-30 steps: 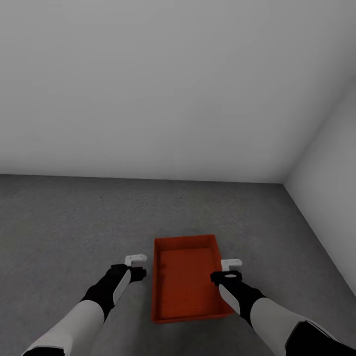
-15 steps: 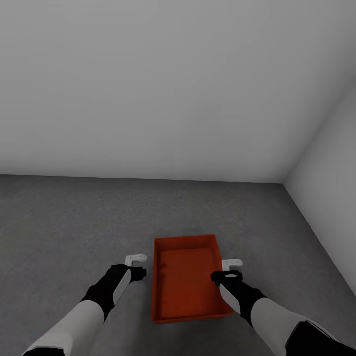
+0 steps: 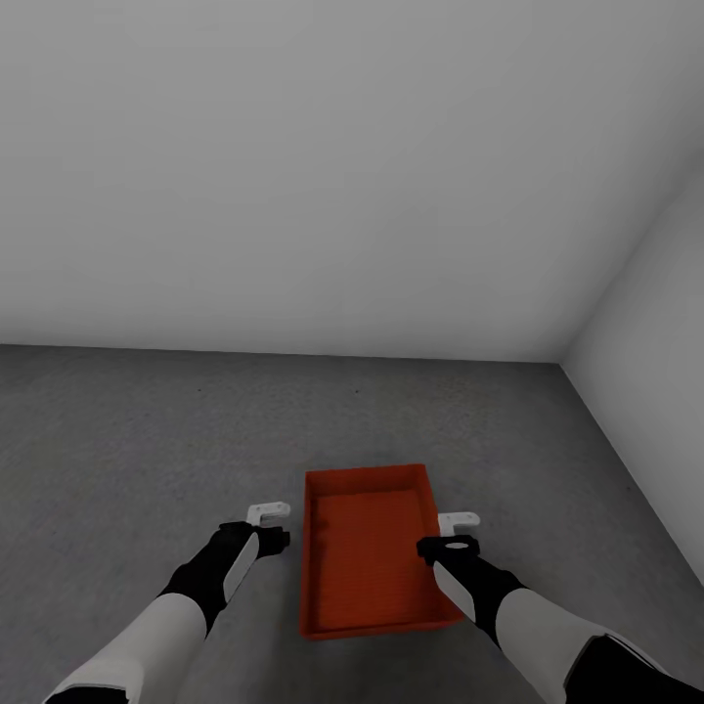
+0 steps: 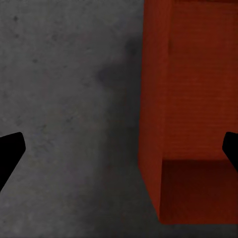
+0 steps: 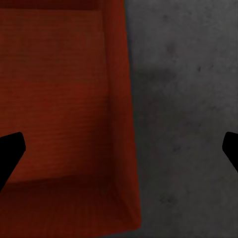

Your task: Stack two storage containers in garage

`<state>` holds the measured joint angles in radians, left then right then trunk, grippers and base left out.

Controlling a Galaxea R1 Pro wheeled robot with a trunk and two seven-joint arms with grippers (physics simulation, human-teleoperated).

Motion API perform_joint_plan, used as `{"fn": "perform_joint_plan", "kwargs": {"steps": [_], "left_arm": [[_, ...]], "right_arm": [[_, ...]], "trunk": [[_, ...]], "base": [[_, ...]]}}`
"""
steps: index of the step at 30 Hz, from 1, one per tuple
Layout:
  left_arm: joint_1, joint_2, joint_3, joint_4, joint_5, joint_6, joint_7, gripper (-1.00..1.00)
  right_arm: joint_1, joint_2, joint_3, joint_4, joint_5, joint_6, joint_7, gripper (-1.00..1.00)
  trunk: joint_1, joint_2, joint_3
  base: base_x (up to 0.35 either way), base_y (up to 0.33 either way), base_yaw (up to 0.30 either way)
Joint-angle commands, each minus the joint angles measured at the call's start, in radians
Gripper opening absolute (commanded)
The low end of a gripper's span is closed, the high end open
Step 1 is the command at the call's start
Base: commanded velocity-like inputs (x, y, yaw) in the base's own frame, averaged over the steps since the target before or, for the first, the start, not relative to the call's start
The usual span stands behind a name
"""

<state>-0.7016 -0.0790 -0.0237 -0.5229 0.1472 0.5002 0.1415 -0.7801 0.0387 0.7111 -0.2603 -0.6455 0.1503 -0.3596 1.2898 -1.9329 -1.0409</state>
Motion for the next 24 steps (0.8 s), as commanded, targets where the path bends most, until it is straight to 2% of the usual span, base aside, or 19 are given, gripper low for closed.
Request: {"fn": "perform_joint_plan", "kwargs": {"steps": [1, 3, 24], "left_arm": [[0.0, 0.0, -0.002, -0.002, 0.011, 0.004, 0.007, 1.0], [0.0, 0.0, -0.002, -0.002, 0.011, 0.004, 0.008, 1.0], [0.0, -0.007, -0.004, 0.0, 0.009, 0.015, 0.009, 1.0]], "right_arm": [[-0.001, -0.001, 0.008, -0.002, -0.005, 0.006, -0.007, 1.0], [-0.001, 0.0, 0.008, -0.002, -0.005, 0.006, -0.007, 1.0], [-0.001, 0.0, 0.01, -0.002, -0.005, 0.006, -0.007, 1.0]], "trunk": [[0.0, 0.0, -0.001], [0.0, 0.0, -0.001], [-0.081, 0.147, 0.065]], "base": [[0.0, 0.0, 0.0], [0.0, 0.0, 0.0], [0.0, 0.0, 0.0]]}}
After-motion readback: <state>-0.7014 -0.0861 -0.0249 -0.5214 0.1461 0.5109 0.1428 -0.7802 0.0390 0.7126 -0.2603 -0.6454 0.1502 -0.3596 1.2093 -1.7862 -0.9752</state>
